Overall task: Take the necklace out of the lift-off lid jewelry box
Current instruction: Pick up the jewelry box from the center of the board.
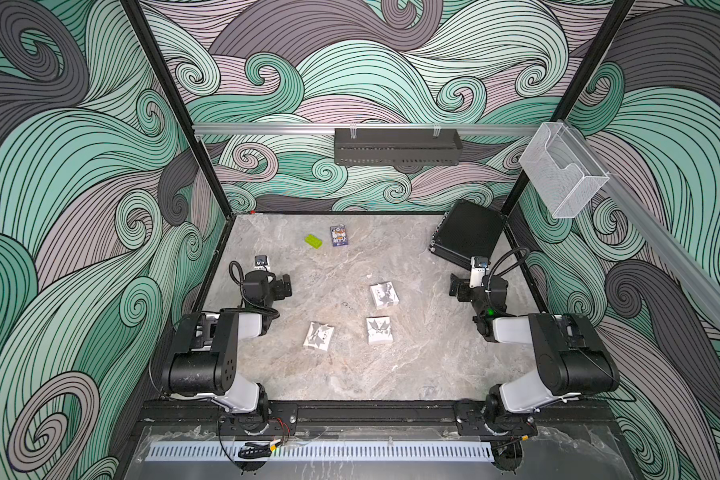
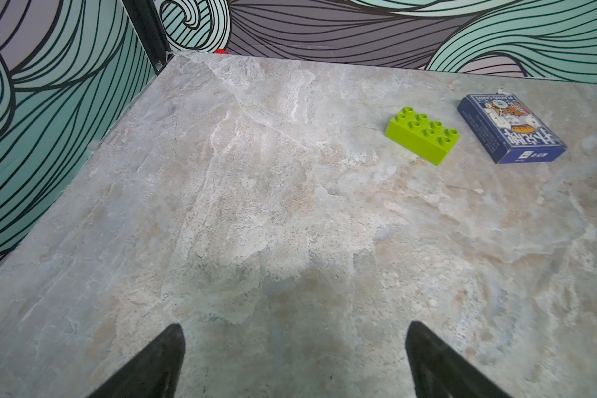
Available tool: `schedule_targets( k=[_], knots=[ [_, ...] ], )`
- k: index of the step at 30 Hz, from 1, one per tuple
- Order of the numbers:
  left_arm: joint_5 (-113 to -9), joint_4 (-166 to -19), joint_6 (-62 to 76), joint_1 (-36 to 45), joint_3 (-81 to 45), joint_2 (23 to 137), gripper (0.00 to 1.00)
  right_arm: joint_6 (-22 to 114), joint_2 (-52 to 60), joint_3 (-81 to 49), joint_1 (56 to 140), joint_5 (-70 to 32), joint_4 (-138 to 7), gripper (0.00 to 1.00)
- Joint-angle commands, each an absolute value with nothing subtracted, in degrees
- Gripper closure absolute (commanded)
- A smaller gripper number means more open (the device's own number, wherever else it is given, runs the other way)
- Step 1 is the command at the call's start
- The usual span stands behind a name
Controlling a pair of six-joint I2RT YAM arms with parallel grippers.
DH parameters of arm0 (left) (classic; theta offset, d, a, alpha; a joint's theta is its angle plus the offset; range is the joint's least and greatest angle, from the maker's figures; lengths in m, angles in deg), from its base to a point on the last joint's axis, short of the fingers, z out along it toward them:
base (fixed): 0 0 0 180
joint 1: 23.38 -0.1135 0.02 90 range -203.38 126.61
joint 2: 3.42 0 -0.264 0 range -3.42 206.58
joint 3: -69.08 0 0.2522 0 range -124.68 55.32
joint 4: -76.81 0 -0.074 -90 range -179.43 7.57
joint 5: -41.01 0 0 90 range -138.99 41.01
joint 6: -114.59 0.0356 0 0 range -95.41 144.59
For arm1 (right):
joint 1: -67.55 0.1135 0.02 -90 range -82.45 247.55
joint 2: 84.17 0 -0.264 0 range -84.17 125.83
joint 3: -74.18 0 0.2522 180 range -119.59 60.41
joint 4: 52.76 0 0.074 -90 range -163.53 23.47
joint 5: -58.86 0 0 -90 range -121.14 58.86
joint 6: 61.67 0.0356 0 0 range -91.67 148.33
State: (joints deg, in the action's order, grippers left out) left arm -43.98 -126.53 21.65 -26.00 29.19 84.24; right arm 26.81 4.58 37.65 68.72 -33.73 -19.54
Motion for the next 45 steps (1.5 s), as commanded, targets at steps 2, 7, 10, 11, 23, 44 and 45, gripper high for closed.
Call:
schedule_targets(
  k=[2, 7, 10, 11, 23, 44, 45],
  knots=[
    [-44.69, -126.44, 22.33, -26.6, 27.46, 84.21, 0.01, 26.75, 4.15, 36.91, 69.07, -33.86, -18.23, 0.01],
    [-44.64, -126.69, 22.31, -26.55, 27.71, 84.04, 0.01, 26.6, 3.9, 37.08, 69.14, -33.79, -17.89, 0.01],
    [-43.46, -124.89, 21.78, -26.55, 26.95, 83.41, 0.01, 25.57, 1.27, 35.09, 70.68, -36.53, -22.97, 0.01],
    [-43.81, -124.35, 22.38, -26.55, 26.6, 83.01, 0.01, 24.68, -0.71, 32.72, 71.97, -37.85, -29.76, 0.01],
    [-41.36, -97.42, 22.1, -16.93, 15.58, 71.65, 0.01, 29.94, -2.64, 1.17, 89.05, -38.64, -91.26, 0.01],
    [-44.85, -94.41, 18.1, -2.24, 21.21, 58.63, 0.01, 38.39, 9.6, -5.11, 105.28, -27.0, -100.83, 0.01],
    [-44.95, -94.44, 18.09, -2.23, 21.14, 58.69, 0.01, 38.77, 10.81, -5.84, 105.33, -26.92, -100.52, 0.01]
  ],
)
